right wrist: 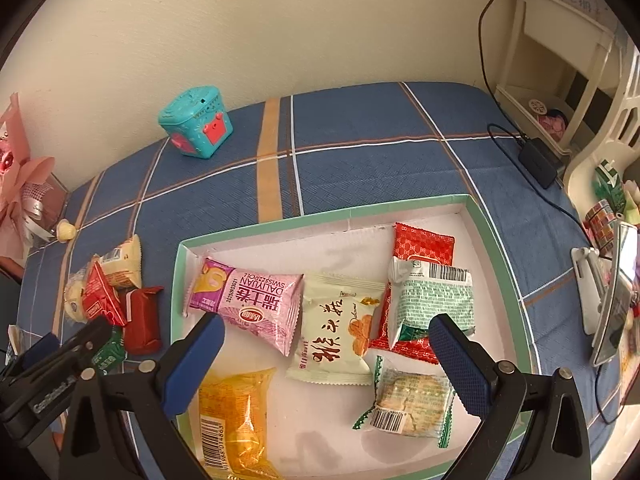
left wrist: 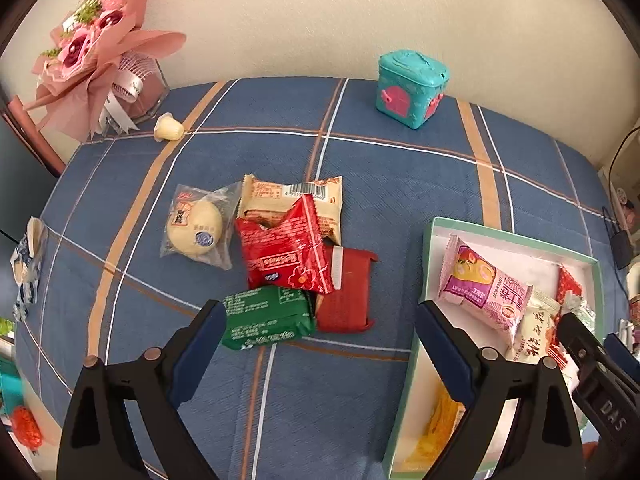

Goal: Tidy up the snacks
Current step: 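Withdraw both tools from the tray back toward the snack pile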

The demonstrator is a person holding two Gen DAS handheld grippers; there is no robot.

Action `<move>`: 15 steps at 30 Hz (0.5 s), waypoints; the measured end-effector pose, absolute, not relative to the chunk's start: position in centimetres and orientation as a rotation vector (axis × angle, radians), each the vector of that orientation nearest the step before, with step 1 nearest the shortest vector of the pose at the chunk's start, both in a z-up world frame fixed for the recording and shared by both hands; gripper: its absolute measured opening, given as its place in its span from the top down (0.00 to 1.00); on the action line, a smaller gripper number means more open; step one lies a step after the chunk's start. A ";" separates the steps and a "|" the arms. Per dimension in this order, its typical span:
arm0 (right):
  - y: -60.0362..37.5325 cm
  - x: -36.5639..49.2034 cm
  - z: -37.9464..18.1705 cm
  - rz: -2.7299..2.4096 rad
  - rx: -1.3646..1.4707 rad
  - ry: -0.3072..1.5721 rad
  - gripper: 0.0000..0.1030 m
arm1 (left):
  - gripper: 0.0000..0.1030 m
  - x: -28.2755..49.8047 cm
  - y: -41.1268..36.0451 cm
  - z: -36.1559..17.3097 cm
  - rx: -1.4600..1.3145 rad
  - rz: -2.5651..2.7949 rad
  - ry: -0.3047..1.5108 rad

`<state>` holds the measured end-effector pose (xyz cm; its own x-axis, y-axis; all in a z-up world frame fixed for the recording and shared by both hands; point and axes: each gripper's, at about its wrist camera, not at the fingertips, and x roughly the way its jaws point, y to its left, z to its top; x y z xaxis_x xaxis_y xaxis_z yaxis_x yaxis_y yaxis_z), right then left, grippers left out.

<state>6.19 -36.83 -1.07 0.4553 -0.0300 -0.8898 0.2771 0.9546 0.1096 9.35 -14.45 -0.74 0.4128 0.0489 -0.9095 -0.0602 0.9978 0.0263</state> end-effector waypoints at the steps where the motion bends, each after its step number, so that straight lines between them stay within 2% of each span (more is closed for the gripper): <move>1: -36.7 6.1 -1.0 -0.187 0.251 1.084 0.00 | 0.07 9.1 -14.1 -0.6 -0.021 0.066 1.141; 15: -32.3 5.8 -0.6 -0.046 0.211 1.097 0.00 | 0.07 5.9 -7.5 1.6 -0.133 0.144 1.086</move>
<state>5.81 -32.25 -0.59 0.4573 0.0673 -0.8868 0.1410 0.9790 0.1470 5.87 -7.54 1.59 0.4583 0.0514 -0.8873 -0.1823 0.9825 -0.0372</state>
